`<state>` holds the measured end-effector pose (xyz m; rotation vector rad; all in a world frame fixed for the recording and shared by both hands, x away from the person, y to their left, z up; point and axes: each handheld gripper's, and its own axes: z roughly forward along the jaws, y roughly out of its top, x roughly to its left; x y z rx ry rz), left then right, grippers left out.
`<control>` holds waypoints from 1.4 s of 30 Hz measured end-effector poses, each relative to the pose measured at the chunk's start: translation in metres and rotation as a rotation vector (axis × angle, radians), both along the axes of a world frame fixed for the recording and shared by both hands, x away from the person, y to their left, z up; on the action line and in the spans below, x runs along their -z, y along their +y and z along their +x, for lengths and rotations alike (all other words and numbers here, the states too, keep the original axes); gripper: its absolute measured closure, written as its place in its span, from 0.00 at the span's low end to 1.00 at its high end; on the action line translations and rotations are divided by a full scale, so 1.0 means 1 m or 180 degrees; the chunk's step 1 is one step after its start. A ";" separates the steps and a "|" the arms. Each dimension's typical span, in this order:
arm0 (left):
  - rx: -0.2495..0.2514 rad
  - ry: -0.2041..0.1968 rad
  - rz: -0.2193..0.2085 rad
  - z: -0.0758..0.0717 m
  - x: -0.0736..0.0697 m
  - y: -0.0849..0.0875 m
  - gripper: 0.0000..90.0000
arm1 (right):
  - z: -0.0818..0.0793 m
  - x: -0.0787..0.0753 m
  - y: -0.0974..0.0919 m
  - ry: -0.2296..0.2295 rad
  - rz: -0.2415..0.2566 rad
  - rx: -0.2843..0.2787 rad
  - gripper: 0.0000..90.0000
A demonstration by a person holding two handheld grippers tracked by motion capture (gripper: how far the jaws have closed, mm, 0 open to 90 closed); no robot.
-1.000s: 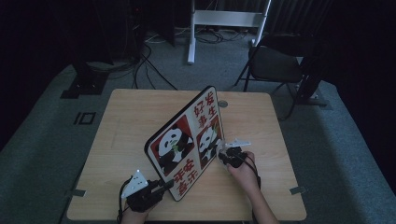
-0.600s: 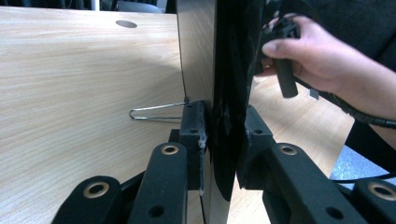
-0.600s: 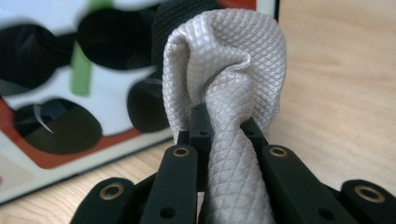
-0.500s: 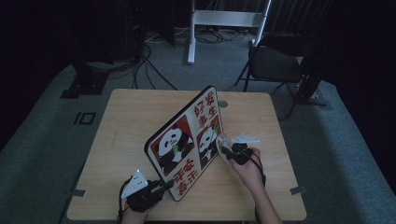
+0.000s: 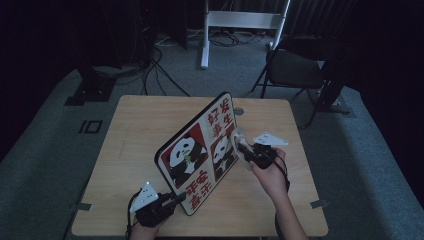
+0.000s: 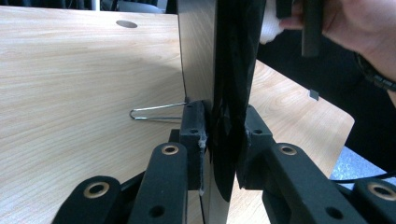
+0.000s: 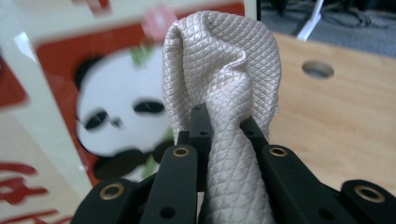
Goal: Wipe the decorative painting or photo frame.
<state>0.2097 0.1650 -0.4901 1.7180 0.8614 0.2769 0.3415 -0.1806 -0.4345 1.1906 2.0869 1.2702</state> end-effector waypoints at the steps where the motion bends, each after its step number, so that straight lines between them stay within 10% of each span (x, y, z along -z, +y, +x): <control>1: -0.0002 0.0000 0.0001 0.000 0.000 0.000 0.85 | 0.000 -0.004 0.001 -0.0033 0.0013 -0.0007 0.91; 26: -0.0011 0.0011 -0.0013 0.000 0.000 0.000 0.85 | -0.001 -0.100 0.035 -0.0738 0.0305 -0.0261 0.91; 42: 0.0010 0.0005 0.0024 0.002 -0.001 0.001 0.85 | 0.019 -0.092 0.057 -0.0619 0.0109 -0.0332 0.91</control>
